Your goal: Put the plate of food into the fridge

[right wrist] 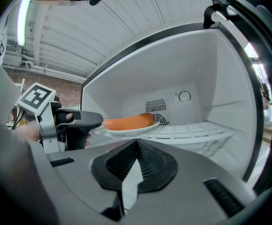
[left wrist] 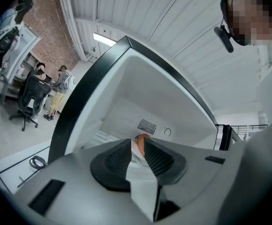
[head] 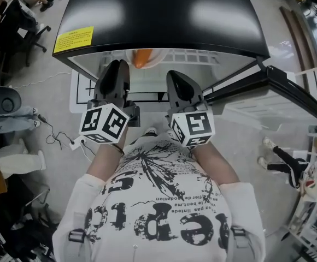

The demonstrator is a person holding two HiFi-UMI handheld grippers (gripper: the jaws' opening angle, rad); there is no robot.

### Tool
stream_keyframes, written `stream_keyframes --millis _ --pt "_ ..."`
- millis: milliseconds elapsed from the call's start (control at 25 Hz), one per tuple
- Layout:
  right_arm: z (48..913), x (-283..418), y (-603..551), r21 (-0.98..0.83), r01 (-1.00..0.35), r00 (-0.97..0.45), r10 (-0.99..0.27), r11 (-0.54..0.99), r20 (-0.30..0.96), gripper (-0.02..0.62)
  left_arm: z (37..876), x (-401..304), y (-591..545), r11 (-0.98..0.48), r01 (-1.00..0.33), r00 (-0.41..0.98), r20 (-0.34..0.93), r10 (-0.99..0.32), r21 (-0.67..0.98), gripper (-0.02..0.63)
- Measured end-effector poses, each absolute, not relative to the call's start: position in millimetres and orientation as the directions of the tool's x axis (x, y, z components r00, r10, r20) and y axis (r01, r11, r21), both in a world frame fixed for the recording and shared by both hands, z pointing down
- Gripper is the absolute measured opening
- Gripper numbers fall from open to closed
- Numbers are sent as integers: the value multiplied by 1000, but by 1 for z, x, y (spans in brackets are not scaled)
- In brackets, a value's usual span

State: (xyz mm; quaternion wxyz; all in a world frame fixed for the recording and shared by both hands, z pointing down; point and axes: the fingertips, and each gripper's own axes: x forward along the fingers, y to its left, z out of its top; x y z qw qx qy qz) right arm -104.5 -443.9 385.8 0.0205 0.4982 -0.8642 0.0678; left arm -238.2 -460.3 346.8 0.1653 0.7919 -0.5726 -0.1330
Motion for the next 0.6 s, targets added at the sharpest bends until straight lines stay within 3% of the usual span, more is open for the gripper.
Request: stream_keyframes --millis 280,320,360,600 --pt "377 -109 -439 -5 -866 -500 -863 501 74 0 345 -219 -441 -346 -913 354 -2 -935 217 89" --pt "376 -109 -438 -7 -866 -499 -864 500 75 0 346 -217 -438 -354 -915 362 3 -932 192 74" --pt "376 -110 -437 -12 -866 -499 -863 500 77 0 348 -215 -435 -359 -916 366 7 -930 176 14" --pt "373 -120 -425 -18 -855 -518 -853 518 60 0 357 -216 -422 -357 -926 364 39 -931 125 6"
